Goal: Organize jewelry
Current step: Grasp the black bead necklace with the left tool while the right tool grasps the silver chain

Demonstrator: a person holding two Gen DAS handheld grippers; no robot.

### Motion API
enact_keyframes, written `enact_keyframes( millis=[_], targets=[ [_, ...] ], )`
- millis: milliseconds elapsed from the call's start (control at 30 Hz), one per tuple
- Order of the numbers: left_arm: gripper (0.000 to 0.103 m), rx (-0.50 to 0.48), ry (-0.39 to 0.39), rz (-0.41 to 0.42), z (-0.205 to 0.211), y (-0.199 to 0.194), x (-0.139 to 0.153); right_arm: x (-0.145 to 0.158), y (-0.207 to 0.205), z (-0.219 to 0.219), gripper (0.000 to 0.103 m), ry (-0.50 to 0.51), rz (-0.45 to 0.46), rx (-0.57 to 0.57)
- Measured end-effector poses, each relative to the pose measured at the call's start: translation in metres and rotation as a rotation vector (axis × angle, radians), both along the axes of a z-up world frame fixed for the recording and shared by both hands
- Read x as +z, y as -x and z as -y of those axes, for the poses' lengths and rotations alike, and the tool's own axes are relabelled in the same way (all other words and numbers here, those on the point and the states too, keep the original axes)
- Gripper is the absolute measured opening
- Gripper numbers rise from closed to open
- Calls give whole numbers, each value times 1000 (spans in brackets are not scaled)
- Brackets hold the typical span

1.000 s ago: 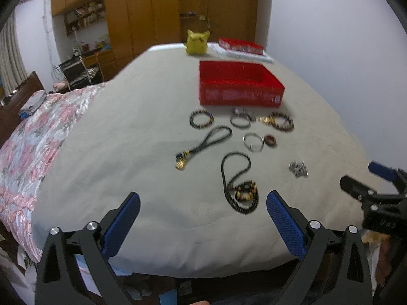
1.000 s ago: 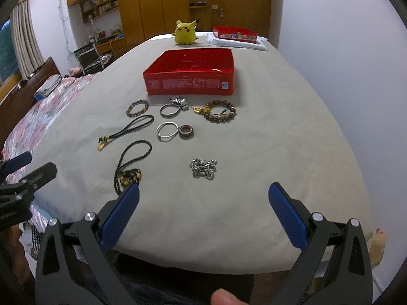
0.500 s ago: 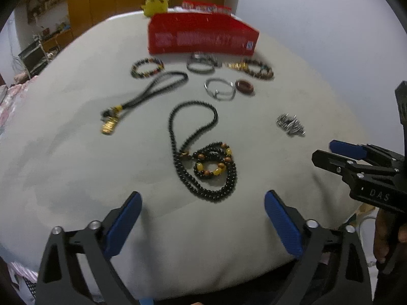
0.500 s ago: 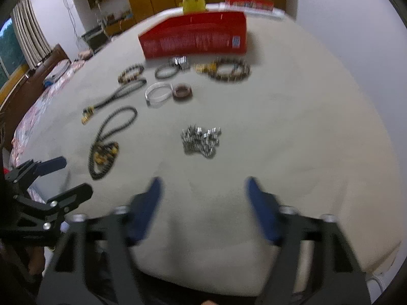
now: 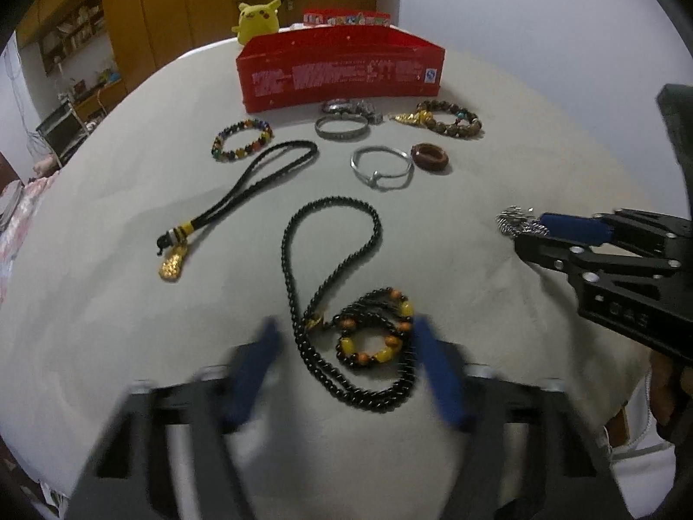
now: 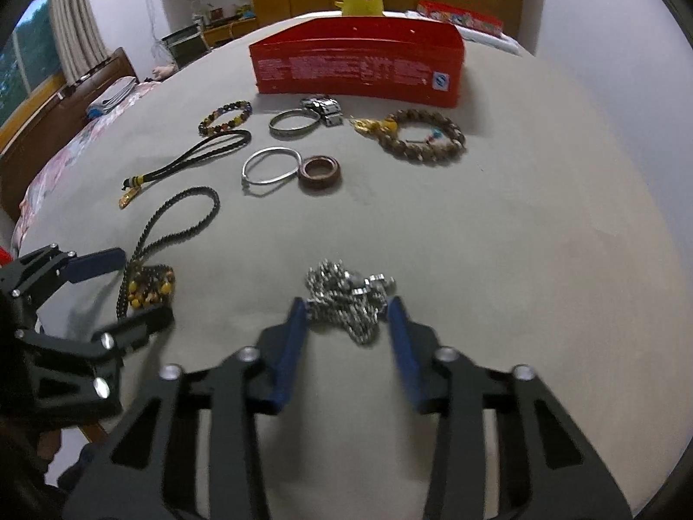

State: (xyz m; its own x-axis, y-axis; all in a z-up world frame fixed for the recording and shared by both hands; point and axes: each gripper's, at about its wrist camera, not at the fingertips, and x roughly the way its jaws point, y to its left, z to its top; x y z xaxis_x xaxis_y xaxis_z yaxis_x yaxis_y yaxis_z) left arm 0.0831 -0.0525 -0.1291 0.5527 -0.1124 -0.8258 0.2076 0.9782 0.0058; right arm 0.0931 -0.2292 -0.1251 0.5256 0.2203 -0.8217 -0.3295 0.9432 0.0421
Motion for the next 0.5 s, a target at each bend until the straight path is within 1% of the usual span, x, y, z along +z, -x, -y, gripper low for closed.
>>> enact_keyframes(
  millis=[33, 67, 100, 133, 200, 267, 367, 500],
  targets=[
    [26, 0, 6, -2, -2, -1, 1, 0, -2, 0, 20, -4, 1, 8],
    [19, -2, 17, -6, -4, -2, 3, 0, -3, 0, 19, -12, 1, 14],
    [17, -4, 23, -7, -6, -3, 3, 1, -3, 0, 12, -19, -2, 22],
    [13, -9, 33, -2, -6, -4, 5, 2, -3, 0, 11, -26, -6, 26],
    [7, -16, 43, 10, -8, -3, 11, 4, -3, 1, 11, -35, -8, 32],
    [4, -22, 44, 31, -8, -2, 20, 11, -2, 1, 11, -66, -10, 44],
    [4, -35, 65, 63, -10, -3, 39, 25, 1, 0, 11, -86, 11, 57],
    [4, -53, 83, 126, -14, -5, 73, 47, 2, 2, 11, -109, 37, 72]
  ],
)
